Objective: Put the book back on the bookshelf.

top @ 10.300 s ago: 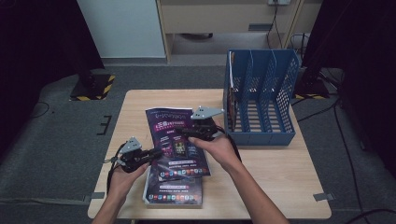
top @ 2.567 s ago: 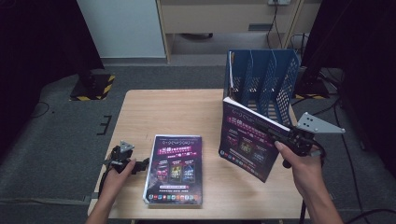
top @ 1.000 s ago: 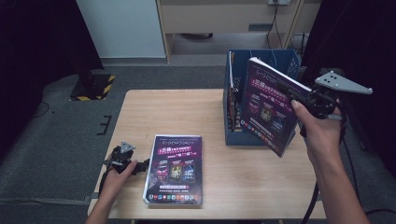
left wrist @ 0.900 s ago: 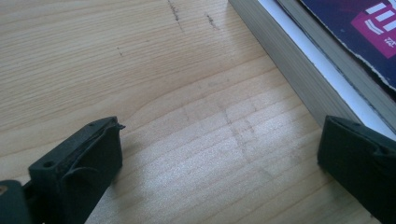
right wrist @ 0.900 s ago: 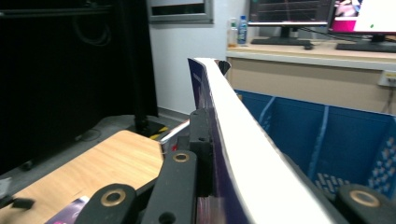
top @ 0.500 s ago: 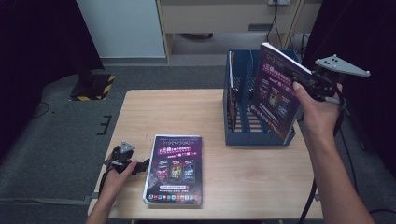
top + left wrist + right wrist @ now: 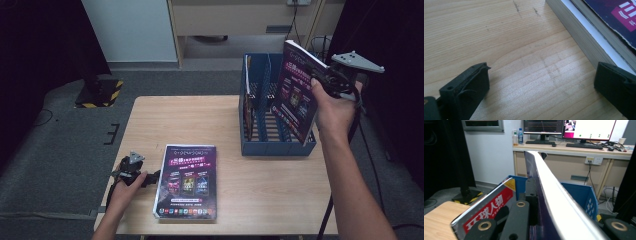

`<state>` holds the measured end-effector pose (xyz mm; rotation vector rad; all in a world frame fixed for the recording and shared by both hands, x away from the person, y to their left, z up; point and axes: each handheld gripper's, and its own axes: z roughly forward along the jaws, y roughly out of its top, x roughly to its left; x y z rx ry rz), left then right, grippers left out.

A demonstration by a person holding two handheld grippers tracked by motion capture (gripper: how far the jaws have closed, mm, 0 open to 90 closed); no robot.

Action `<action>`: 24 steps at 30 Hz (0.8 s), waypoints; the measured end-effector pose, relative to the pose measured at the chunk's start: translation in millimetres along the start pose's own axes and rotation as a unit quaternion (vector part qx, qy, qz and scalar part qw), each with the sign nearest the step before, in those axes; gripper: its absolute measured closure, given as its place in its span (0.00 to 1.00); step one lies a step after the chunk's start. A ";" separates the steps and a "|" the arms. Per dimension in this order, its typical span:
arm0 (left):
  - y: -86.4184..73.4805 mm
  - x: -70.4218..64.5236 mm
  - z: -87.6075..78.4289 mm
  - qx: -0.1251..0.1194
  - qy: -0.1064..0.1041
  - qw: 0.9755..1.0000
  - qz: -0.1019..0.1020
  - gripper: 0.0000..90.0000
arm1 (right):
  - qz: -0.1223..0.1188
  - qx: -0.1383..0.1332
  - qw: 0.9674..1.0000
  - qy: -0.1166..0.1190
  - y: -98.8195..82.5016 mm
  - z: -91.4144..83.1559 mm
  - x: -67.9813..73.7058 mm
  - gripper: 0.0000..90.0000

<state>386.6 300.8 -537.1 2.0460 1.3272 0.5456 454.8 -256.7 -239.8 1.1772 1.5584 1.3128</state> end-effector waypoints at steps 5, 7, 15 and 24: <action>0.0 0.0 0.0 0.000 0.000 1.000 0.000 0.00 | -0.013 0.001 1.000 -0.016 -0.6 9.9 -2.9 0.92; 0.0 0.0 0.0 0.000 0.000 1.000 0.000 0.00 | -0.012 -0.005 1.000 -0.018 -2.8 13.8 -4.9 0.92; 0.0 -0.1 0.0 0.000 0.000 1.000 0.000 0.00 | -0.002 -0.005 0.999 -0.032 -11.3 35.2 -7.2 0.92; 0.0 0.0 0.0 0.000 0.000 1.000 0.000 0.00 | 0.013 -0.013 0.998 -0.053 -22.4 62.2 1.7 0.92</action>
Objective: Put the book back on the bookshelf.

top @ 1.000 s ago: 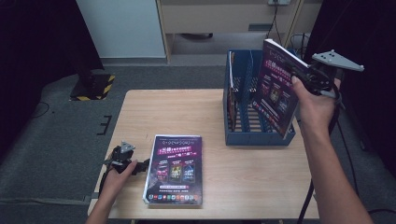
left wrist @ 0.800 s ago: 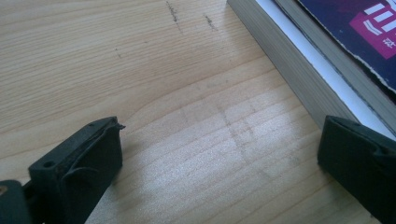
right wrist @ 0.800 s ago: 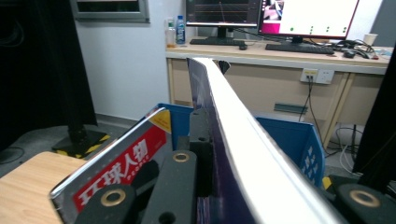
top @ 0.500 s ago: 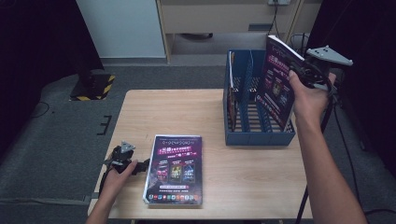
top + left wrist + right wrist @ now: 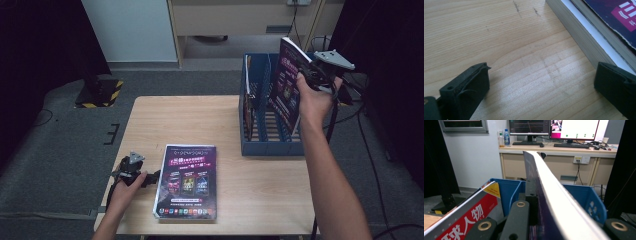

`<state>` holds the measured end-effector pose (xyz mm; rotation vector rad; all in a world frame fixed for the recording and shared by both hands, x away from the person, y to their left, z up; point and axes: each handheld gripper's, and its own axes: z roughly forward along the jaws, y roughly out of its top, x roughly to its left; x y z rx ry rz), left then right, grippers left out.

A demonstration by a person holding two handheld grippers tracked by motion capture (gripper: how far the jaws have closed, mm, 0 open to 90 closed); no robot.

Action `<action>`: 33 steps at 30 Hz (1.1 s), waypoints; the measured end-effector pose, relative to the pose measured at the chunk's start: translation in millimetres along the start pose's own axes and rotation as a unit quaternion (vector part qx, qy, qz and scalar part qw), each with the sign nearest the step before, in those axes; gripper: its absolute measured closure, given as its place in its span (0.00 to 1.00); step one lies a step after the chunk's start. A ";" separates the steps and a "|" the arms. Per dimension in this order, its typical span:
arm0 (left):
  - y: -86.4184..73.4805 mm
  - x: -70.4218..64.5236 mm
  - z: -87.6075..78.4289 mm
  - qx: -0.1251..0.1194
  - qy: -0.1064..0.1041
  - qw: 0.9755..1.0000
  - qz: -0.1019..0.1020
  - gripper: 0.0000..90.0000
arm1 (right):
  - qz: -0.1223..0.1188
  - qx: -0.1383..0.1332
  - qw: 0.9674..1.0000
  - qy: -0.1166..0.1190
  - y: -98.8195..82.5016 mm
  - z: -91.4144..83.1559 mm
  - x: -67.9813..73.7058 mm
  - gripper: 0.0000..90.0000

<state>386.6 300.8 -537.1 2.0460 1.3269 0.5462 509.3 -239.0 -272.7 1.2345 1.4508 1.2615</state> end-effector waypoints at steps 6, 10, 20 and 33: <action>-0.1 -0.3 0.0 0.000 0.000 1.000 -0.002 0.00 | 0.001 0.002 1.000 -0.005 -10.8 9.3 5.8 0.92; -0.1 -0.3 0.0 0.000 0.000 1.000 -0.002 0.00 | 0.004 0.002 1.000 -0.010 -17.5 15.5 6.8 0.92; 0.0 0.0 -0.2 0.002 0.000 1.000 0.001 0.00 | 0.019 -0.012 1.000 -0.015 -32.6 25.7 6.9 0.92; -0.2 -0.4 -0.3 0.001 0.002 1.000 0.001 0.00 | 0.011 -0.011 1.000 -0.013 -54.3 35.4 13.8 0.92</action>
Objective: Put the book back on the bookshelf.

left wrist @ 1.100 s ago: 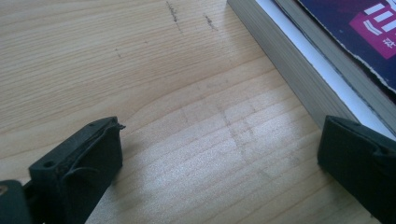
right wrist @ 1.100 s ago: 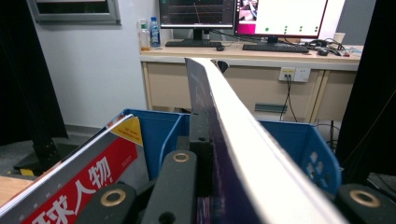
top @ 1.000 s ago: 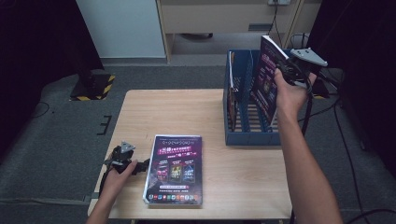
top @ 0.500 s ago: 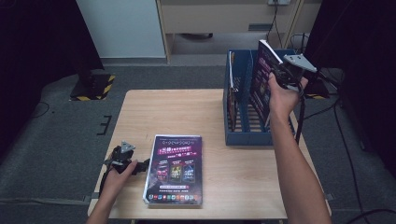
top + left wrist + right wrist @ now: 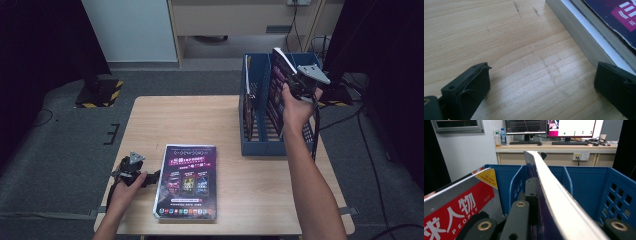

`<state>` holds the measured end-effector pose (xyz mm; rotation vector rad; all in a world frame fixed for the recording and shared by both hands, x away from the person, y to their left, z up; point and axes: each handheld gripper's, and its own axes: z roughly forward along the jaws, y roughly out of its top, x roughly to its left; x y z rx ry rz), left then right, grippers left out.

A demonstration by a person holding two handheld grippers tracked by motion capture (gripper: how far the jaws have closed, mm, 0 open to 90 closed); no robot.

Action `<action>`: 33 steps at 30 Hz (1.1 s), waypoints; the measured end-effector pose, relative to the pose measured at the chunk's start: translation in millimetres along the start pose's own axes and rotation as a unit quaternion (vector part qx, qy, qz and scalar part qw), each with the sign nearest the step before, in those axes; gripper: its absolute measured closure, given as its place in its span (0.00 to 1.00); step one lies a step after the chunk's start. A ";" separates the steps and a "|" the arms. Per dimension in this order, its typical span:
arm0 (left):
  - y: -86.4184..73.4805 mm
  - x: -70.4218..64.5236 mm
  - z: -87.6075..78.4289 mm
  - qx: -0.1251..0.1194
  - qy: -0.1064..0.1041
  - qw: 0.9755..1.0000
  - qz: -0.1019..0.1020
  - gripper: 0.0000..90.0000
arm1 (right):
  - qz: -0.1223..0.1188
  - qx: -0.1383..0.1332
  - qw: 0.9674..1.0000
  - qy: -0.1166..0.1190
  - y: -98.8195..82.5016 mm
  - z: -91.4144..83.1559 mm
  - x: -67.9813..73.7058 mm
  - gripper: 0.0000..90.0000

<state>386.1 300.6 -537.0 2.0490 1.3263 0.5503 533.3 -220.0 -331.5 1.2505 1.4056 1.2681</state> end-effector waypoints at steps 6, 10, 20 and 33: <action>0.0 -0.1 0.0 0.000 0.000 1.000 0.000 0.00 | -0.003 0.003 1.000 -0.002 -8.5 2.6 2.9 0.92; 0.0 -0.1 0.0 0.000 0.000 1.000 0.000 0.00 | -0.004 0.003 1.000 -0.004 -10.4 3.8 3.1 0.92; 0.0 -0.1 0.0 0.000 0.000 1.000 0.000 0.00 | -0.011 0.003 1.000 -0.009 -17.7 8.6 7.4 0.92; 0.1 0.0 0.1 0.000 0.000 1.000 0.000 0.00 | 0.002 0.010 1.000 0.001 -38.2 11.3 10.9 0.92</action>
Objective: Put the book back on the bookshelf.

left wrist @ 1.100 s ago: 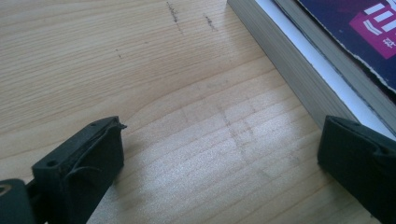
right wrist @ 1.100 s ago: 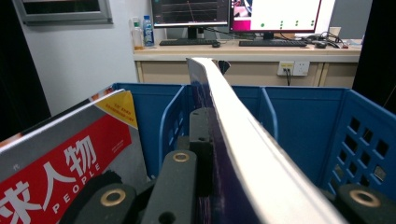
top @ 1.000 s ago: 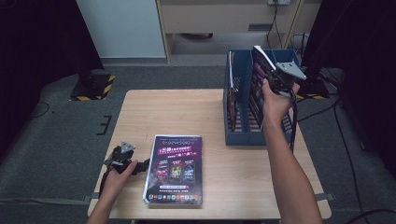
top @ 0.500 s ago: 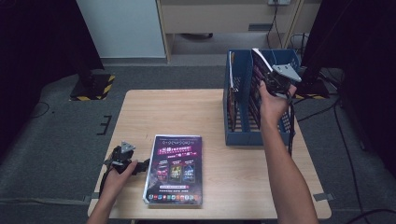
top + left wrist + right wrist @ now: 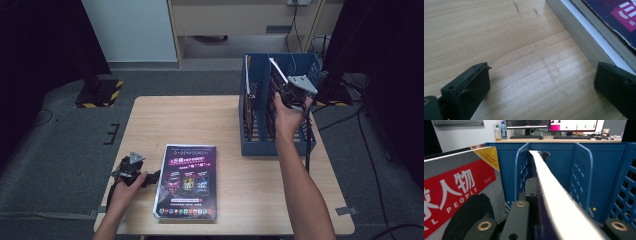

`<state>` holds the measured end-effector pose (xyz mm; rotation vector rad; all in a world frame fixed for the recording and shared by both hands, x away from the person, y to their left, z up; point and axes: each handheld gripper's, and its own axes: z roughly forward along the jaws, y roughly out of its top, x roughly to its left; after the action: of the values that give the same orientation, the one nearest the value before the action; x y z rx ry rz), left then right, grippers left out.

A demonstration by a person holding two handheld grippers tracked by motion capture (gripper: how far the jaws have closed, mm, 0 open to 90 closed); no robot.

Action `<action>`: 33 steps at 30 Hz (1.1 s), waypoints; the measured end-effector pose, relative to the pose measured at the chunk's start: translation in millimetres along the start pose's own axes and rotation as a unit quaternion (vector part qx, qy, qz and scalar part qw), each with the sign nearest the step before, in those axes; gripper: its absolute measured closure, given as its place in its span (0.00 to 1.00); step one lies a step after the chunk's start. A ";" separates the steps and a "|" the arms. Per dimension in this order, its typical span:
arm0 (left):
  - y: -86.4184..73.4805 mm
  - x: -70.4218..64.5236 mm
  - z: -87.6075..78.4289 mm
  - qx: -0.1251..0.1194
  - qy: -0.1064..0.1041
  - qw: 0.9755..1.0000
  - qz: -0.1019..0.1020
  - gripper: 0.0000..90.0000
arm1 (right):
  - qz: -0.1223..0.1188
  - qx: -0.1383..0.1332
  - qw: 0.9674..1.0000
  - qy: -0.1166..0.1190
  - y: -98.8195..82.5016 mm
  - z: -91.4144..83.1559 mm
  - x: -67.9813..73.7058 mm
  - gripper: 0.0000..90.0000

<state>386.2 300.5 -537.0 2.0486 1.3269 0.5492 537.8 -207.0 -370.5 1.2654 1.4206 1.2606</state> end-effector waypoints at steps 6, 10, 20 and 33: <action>0.0 0.0 0.0 0.000 0.000 1.000 0.000 0.00 | -0.002 -0.003 1.000 0.011 -4.0 -5.0 1.0 0.92; 0.1 -0.1 0.1 0.000 0.000 1.000 0.000 0.00 | -0.007 0.000 1.000 0.017 -5.2 -6.8 1.8 0.91; 0.2 -0.3 0.0 0.001 0.001 1.000 0.002 0.00 | -0.008 0.009 0.999 0.030 -5.2 -6.1 -2.0 0.88; 0.2 -0.3 0.0 0.001 0.001 1.000 0.002 0.00 | 0.001 0.012 0.999 0.051 -3.6 -5.1 -5.6 0.85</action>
<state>386.2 300.2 -536.9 2.0525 1.3251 0.5514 533.1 -213.3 -373.5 1.2334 1.5123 1.3295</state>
